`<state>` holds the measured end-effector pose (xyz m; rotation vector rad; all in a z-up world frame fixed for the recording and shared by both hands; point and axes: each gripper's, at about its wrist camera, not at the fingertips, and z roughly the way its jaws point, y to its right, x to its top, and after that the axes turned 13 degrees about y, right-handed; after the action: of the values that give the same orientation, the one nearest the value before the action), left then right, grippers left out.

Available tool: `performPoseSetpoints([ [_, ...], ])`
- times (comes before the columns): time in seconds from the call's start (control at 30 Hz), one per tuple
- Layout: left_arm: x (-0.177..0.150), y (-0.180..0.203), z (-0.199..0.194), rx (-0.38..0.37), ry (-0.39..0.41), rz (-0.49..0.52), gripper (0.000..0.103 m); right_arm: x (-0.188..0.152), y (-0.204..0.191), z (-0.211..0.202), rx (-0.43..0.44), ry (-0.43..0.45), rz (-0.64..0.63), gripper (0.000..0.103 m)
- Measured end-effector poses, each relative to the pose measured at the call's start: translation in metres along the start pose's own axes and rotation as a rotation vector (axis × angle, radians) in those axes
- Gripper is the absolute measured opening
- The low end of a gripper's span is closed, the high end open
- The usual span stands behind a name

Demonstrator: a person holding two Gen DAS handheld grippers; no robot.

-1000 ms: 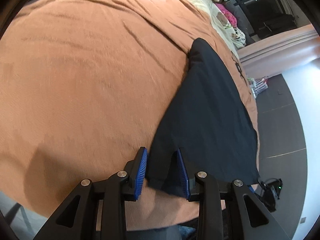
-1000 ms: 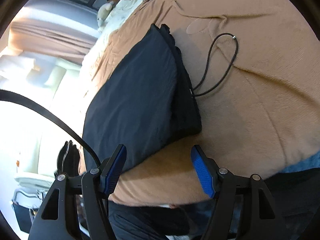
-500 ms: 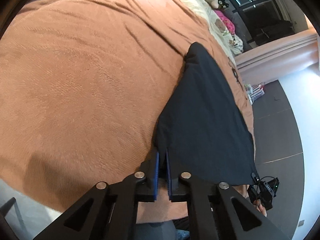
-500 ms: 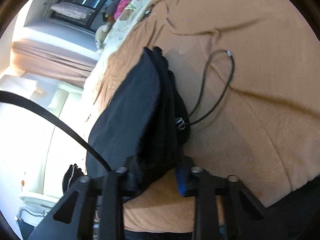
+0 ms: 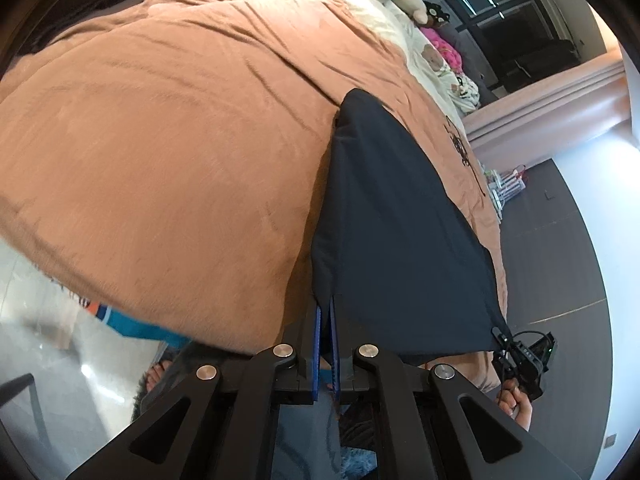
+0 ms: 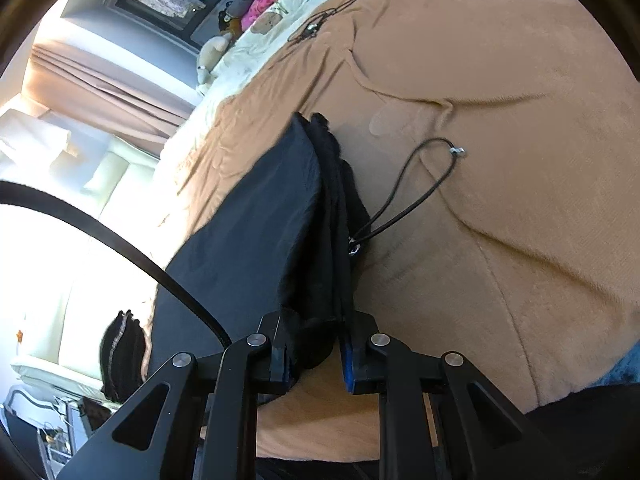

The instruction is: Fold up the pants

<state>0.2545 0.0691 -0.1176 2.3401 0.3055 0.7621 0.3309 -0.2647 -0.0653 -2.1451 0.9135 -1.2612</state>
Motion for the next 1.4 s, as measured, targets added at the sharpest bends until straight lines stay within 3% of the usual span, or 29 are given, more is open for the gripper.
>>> performPoseSetpoints([
  [0.27, -0.004, -0.017, -0.017, 0.004, 0.007, -0.033, 0.004, -0.016, -0.016, -0.012, -0.003, -0.036, -0.048, 0.015],
  [0.4, -0.007, -0.023, -0.010, 0.054, -0.015, -0.030, 0.007, -0.015, -0.018, -0.021, -0.081, -0.043, -0.060, 0.035],
  [0.47, -0.008, -0.025, -0.007, 0.046, -0.013, -0.042, 0.018, -0.011, -0.019, -0.034, -0.119, -0.018, -0.077, 0.042],
  [0.57, -0.012, -0.032, -0.007, 0.042, -0.001, -0.060, 0.040, -0.005, -0.029, -0.059, -0.117, 0.025, -0.114, 0.044],
  [0.6, -0.013, -0.034, -0.006, 0.037, 0.001, -0.067, 0.041, -0.004, -0.036, -0.066, -0.123, 0.036, -0.147, 0.044],
  [0.8, -0.014, -0.038, 0.006, 0.002, 0.002, -0.103, 0.041, -0.015, -0.088, -0.083, -0.092, 0.049, -0.320, 0.044],
  [1.1, -0.018, -0.038, 0.007, -0.048, 0.012, -0.130, 0.041, -0.049, -0.143, -0.053, -0.007, -0.043, -0.436, 0.043],
  [1.23, -0.022, -0.038, 0.009, -0.058, 0.016, -0.149, 0.034, -0.069, -0.170, -0.029, 0.030, -0.094, -0.493, 0.043],
  [1.3, -0.023, -0.039, 0.010, -0.055, 0.022, -0.155, 0.026, -0.080, -0.181, -0.015, 0.046, -0.127, -0.515, 0.043],
  [1.37, -0.024, -0.039, 0.009, -0.060, 0.022, -0.165, 0.010, -0.089, -0.191, -0.002, 0.052, -0.153, -0.533, 0.043],
  [1.4, -0.025, -0.038, 0.008, -0.064, 0.026, -0.168, 0.010, -0.095, -0.199, 0.006, 0.056, -0.167, -0.545, 0.043],
])
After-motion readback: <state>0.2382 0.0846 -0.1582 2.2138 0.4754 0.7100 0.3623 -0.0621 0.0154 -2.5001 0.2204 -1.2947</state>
